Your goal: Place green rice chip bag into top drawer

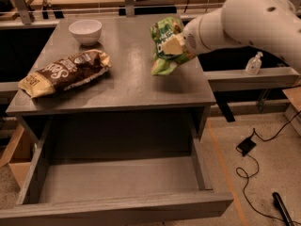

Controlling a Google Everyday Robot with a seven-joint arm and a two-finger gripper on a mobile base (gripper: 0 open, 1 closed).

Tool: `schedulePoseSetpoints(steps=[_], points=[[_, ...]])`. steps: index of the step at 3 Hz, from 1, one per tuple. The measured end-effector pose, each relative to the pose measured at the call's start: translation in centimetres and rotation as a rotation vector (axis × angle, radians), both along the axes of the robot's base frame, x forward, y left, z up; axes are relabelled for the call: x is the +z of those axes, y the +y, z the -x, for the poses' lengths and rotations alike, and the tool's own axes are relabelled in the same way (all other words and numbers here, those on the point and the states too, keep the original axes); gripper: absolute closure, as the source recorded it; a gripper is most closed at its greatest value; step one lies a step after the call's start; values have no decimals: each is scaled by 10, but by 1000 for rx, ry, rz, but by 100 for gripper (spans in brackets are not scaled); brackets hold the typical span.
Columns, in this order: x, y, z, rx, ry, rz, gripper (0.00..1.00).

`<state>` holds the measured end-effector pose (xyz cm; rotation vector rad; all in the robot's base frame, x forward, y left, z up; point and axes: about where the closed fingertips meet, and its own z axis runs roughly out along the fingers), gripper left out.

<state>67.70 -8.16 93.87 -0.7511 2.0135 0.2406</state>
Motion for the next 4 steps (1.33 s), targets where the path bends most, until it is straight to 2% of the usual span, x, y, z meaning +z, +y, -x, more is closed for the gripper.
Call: schedulePoseSetpoints(steps=[1, 2, 3, 4], points=[[-1, 4, 80, 55, 9, 2, 100], [-9, 9, 158, 139, 56, 6, 100], [-9, 10, 157, 139, 55, 8, 100], [-13, 16, 170, 183, 69, 19, 100]])
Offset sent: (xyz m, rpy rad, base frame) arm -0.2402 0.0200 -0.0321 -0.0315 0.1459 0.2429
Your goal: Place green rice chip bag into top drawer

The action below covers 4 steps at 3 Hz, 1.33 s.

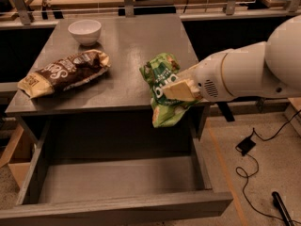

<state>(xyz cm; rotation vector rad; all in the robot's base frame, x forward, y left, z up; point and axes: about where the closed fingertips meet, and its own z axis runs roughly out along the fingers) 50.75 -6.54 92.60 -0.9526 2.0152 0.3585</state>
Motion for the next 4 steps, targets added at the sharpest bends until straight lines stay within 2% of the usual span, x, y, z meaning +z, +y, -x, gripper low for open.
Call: schedulePoseSetpoints(steps=[2, 3, 4], points=[[-29, 32, 83, 182, 92, 69, 100], [-56, 40, 114, 236, 171, 105, 100], [-90, 29, 123, 212, 247, 145, 100]])
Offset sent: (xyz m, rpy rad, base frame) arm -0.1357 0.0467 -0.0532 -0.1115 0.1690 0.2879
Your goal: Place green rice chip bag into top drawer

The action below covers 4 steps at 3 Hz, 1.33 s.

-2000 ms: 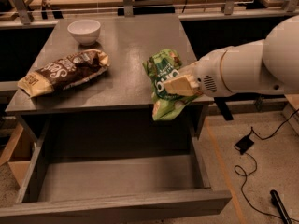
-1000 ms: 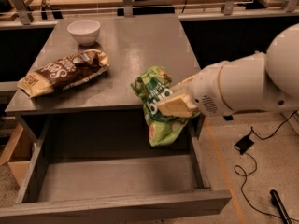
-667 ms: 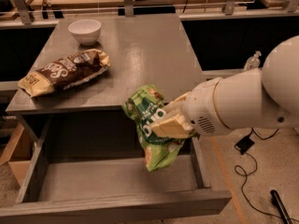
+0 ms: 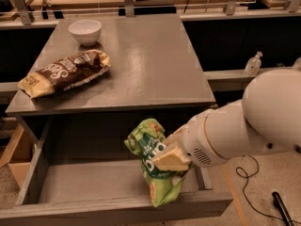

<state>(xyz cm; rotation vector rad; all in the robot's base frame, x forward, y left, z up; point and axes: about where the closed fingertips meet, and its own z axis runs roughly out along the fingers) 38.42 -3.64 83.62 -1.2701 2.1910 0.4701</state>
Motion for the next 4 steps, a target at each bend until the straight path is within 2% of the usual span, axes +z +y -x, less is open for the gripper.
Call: schedulePoseSetpoints(steps=[1, 2, 4], points=[[-28, -14, -13, -51, 23, 20, 100], [-41, -15, -41, -92, -2, -2, 100], [-50, 17, -92, -115, -86, -97, 100]])
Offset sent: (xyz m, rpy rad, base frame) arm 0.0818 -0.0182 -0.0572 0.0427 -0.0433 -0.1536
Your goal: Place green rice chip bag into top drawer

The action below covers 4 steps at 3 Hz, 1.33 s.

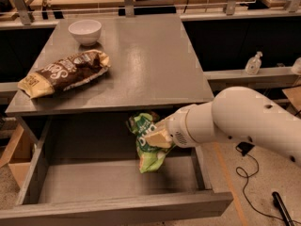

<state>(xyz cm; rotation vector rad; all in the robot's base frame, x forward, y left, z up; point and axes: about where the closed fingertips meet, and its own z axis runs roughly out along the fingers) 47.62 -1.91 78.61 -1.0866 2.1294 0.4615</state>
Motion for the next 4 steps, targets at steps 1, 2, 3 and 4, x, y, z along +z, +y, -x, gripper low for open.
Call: schedulePoseSetpoints(steps=[1, 2, 3, 4], points=[[-15, 9, -13, -17, -15, -17, 100], [-37, 11, -25, -42, -22, -22, 100], [-35, 13, -25, -41, -28, -22, 82], [-34, 14, -24, -38, -31, -21, 58]])
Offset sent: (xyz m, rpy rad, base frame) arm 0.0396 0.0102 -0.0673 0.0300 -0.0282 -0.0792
